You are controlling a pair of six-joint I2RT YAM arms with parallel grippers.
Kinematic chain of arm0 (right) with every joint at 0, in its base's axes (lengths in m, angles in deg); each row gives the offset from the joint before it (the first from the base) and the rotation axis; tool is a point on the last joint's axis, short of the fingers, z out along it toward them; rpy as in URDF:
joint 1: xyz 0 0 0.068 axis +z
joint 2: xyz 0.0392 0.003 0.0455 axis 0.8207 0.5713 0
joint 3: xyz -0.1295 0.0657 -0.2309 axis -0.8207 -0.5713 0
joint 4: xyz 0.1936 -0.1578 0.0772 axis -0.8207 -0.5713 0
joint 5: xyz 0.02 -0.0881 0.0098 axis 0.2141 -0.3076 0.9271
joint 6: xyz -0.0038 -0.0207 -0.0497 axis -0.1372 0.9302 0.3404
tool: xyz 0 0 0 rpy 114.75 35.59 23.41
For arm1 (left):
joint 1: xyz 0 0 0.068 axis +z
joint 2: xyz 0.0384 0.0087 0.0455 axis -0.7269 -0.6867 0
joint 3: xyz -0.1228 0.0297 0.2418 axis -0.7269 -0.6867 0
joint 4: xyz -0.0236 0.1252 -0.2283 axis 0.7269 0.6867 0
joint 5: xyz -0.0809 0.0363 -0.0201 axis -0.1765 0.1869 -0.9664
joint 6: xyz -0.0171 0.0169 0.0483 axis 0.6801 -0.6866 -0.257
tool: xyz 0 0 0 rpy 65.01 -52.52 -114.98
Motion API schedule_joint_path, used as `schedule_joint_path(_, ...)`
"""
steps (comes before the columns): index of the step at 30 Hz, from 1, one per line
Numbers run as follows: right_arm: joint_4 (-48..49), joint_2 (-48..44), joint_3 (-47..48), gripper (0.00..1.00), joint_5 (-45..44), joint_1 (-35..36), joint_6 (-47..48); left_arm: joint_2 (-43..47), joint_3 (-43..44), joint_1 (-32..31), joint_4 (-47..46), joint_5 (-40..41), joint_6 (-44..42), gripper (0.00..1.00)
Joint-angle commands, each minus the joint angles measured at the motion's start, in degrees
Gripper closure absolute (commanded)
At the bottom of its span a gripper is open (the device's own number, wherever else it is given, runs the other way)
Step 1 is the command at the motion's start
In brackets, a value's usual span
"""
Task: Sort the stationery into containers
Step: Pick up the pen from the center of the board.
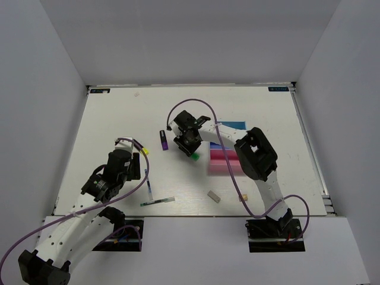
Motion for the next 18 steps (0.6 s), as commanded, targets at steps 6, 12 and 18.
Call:
schedule_joint_path(6,-5.6,-10.2,-0.3,1.00,6.2,-0.4,8.4,-0.6,1.6,0.2,-0.3,-0.7,0.2,0.30)
schedule_joint_path(12,-4.9,-18.3,-0.2,1.00,4.3,-1.3,12.4,-1.8,1.7,0.2,-0.3,-0.6,-0.1,0.30)
schedule_joint_path(18,-4.5,-23.5,-0.7,1.00,-11.6,-2.0,19.5,-2.0,1.5,0.2,-0.2,-0.5,0.0,0.30)
